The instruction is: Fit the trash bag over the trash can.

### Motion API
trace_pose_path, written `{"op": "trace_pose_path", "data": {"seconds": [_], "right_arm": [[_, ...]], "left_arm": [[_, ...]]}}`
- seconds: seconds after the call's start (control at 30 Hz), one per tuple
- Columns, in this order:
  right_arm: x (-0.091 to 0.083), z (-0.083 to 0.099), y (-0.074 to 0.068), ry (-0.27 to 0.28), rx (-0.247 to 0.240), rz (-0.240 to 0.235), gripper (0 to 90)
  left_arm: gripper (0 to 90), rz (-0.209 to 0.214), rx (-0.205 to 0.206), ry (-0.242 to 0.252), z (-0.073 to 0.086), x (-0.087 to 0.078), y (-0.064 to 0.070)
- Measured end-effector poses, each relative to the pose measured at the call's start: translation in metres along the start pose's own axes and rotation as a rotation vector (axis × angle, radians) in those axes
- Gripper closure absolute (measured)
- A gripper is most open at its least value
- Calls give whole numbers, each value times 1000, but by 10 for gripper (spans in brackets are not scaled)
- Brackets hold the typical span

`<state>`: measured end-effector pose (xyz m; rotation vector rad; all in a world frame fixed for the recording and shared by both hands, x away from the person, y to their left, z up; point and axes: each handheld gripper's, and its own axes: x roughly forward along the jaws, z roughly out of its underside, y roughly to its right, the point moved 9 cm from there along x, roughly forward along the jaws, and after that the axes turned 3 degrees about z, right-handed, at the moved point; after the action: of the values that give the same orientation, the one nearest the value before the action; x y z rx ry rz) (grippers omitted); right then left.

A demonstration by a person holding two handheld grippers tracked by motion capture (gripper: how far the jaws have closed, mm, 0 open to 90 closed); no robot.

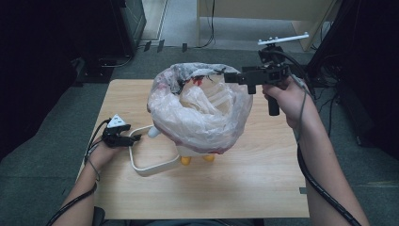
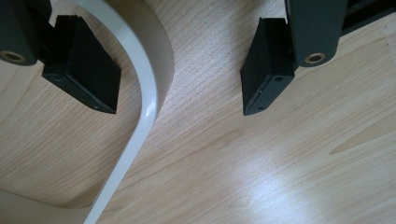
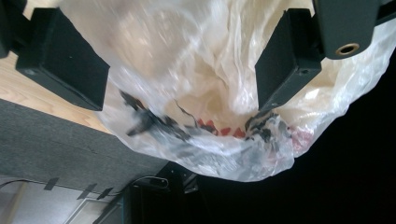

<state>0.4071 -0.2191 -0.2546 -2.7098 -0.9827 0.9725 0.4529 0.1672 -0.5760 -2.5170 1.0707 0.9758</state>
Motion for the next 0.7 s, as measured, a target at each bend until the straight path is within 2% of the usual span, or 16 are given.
{"op": "trace_pose_path", "data": {"seconds": [0.3, 0.43, 0.6, 0.7], "right_arm": [[-28, 29, 19, 14, 19, 25, 170], [-33, 40, 30, 16, 27, 54, 170], [-37, 59, 40, 17, 58, 55, 170], [-40, 71, 48, 11, 54, 79, 170]], "left_arm": [[289, 2, -4, 1, 0, 0, 0], [289, 3, -5, 1, 0, 0, 0], [289, 5, -6, 0, 0, 0, 0], [288, 6, -7, 1, 0, 0, 0]]}}
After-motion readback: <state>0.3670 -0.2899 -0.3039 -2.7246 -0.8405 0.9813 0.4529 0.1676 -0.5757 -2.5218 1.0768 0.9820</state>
